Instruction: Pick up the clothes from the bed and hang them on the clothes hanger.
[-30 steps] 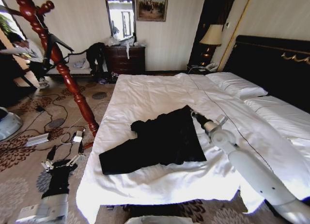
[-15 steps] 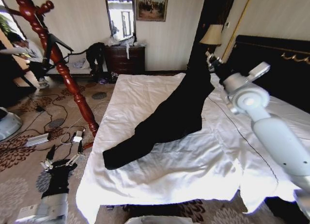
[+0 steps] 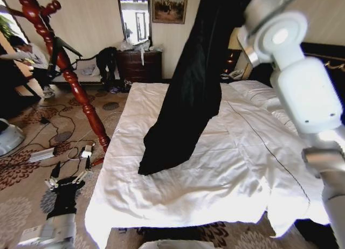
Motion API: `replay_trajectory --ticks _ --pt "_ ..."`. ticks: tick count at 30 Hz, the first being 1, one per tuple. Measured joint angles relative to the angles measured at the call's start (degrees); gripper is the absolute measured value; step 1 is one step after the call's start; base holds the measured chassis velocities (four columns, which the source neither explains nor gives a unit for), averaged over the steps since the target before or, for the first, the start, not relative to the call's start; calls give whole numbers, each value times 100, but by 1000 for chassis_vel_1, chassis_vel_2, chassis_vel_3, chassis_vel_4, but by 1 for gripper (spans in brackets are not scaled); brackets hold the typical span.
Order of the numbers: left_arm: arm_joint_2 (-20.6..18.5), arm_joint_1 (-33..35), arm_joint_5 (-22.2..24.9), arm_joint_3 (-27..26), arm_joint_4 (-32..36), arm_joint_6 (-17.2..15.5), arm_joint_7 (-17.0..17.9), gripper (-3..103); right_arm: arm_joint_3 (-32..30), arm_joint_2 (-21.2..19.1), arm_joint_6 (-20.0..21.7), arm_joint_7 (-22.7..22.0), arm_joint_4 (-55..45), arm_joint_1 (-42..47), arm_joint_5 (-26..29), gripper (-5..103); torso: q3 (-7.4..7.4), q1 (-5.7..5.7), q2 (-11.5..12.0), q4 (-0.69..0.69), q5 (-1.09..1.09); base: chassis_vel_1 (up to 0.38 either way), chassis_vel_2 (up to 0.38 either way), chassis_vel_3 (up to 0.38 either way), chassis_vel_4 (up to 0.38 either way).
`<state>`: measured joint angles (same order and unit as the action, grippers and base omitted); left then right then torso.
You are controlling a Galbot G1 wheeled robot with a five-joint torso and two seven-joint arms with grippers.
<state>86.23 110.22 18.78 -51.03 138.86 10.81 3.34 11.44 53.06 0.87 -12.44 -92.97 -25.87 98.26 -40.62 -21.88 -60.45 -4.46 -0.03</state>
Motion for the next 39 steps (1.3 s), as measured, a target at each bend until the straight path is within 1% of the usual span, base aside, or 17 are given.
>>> replay_trajectory --ticks 3,8,9,12,14,18,19,20,23,24,25,28,33,34,37,38,39 --pt "-1 -12 12 0 -26 19 0 100 4 7 4 -122 -382 87 21 0 1 1 -1 -1 -1 0 0 0 0" --pt "-33 -22 13 1 -86 54 2 100 -29 -271 -113 -174 -1204 1165 -667 0 1 2 -1 0 3 0 0 0 0" --pt "-54 -21 20 0 -103 55 1 100 -116 -400 -179 -159 -1404 1737 -932 0 0 1 -1 1 5 0 0 0 0" --pt "-175 -22 145 -6 -182 41 -81 100 -275 -728 -375 156 -1717 2823 -1429 0 0 1 0 -3 9 0 0 0 0" --pt "-234 -40 229 -6 -211 5 -114 100 -297 -797 -420 251 -1780 2979 -1503 0 0 1 0 -3 7 0 0 0 0" --pt "-766 -264 993 -11 -386 -463 -151 100 -355 -873 -547 485 -2032 3296 -1603 0 0 1 0 -3 1 0 0 0 0" --pt "-766 -264 993 -11 -386 -463 -151 100 -355 -873 -547 485 -2032 3296 -1603 0 0 1 0 -3 1 0 0 0 0" --pt "-1045 -312 1237 -76 -484 -597 -141 100 -297 -760 -559 556 -2076 3263 -1606 0 1 1 0 -3 2 0 0 0 0" --pt "-1363 -332 1328 -154 -646 -644 -149 100 -210 -635 -559 613 -2144 3204 -1606 0 0 1 0 4 2 0 0 0 0" --pt "-1602 -362 1371 -186 -781 -663 -186 100 -163 -588 -559 629 -2221 3181 -1603 0 0 1 0 6 1 0 0 0 0" --pt "-1902 -460 1443 -205 -1018 -700 -240 100 -97 -545 -559 641 -2374 3172 -1599 0 0 1 0 3 -2 0 0 0 0" --pt "-2154 -635 1547 -209 -1264 -766 -281 100 -32 -499 -556 648 -2482 3163 -1609 0 1 1 -1 -2 0 0 0 0 0" --pt "-2905 -1685 2196 18 -2047 -1356 -440 100 56 -388 -541 660 -2640 3080 -1625 0 0 0 0 -1 0 0 0 0 0" --pt "-2905 -1685 2196 18 -2047 -1356 -440 100 56 -388 -541 660 -2640 3080 -1625 0 0 0 0 -1 0 0 0 0 0" --pt "-3281 -2126 2745 162 -2348 -1639 -574 100 89 -337 -536 685 -2594 3004 -1621 0 0 0 0 -1 2 0 0 0 0" --pt "-3554 -2392 3162 245 -2537 -1890 -664 100 103 -315 -535 700 -2566 2963 -1610 0 0 -1 0 -1 2 0 0 0 0" --pt "-3554 -2392 3162 245 -2537 -1890 -664 100 103 -315 -535 700 -2566 2963 -1610 0 0 -1 0 -1 2 0 0 0 0"
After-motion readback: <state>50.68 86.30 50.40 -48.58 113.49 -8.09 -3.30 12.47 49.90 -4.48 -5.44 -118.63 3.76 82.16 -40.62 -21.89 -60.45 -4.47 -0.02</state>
